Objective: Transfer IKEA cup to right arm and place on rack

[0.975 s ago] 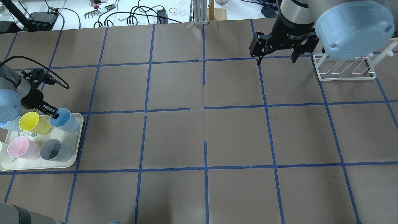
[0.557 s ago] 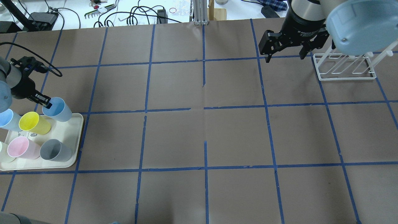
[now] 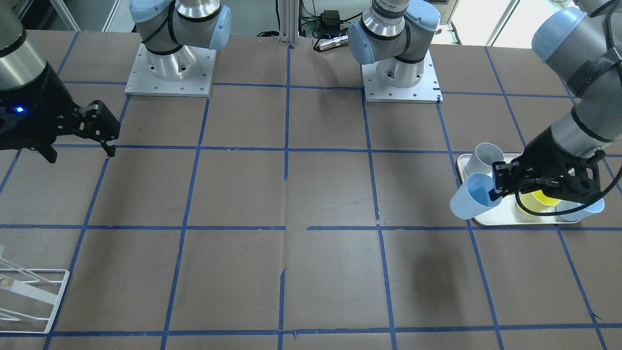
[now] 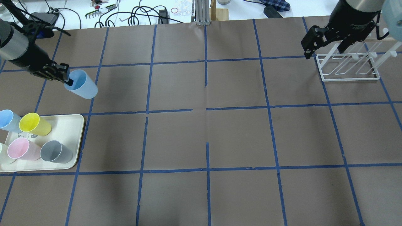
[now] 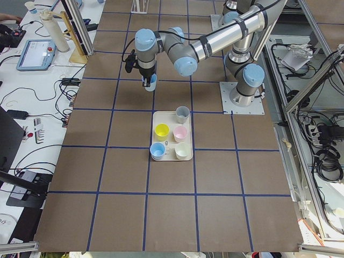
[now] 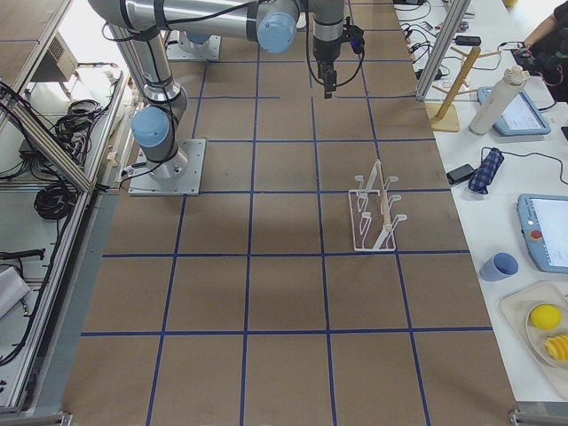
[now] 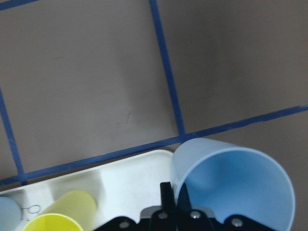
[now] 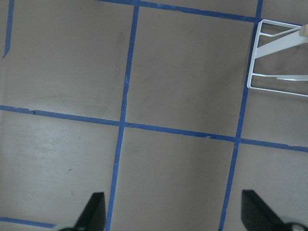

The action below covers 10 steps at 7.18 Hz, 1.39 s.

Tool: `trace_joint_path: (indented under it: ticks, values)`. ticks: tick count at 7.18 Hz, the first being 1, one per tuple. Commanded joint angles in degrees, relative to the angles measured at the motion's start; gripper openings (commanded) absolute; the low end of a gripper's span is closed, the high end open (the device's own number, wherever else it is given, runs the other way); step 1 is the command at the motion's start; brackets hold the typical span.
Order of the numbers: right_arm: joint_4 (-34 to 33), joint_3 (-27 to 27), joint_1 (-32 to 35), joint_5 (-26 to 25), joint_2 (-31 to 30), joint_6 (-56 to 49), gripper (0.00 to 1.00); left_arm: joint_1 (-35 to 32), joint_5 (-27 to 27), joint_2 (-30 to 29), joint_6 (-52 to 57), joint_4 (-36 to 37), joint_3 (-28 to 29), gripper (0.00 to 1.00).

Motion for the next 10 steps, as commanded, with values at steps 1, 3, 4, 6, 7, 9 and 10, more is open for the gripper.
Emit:
trace_joint_path:
  ticks: [1, 3, 4, 6, 7, 9, 10]
  values:
    - [3.18, 0.39, -8.88, 6.82, 0.41, -9.92, 1.0, -4.74, -18.0, 2.88, -20.37, -4.53, -1.19, 0.0]
    - [11.59, 0.39, -14.78, 16.66, 0.85, -13.63, 1.0, -9.39, -27.8, 4.29, -34.28, -4.36, -2.43, 0.0]
    - [16.68, 0.39, -16.81, 20.01, 1.29, -14.0, 1.0, -11.5, -34.54, 5.26, -40.52, -4.45, -3.13, 0.0]
    - [31.96, 0.39, -18.84, 27.66, 1.38, -14.0, 1.0, -12.75, -48.76, 5.53, -43.3, -4.36, -7.85, 0.0]
    - [36.98, 0.39, -19.37, 30.91, 1.47, -13.65, 1.0, -12.75, -56.15, 6.05, -43.66, -3.93, -11.88, 0.0]
    - [47.63, 0.22, -21.65, 39.61, 1.56, -13.21, 1.0, -12.84, -67.23, 7.99, -42.87, -3.75, -18.23, 0.0]
    - [49.67, 0.04, -21.66, 43.04, 1.38, -11.82, 1.0, -12.93, -72.17, 8.08, -43.04, -3.75, -19.64, 0.0]
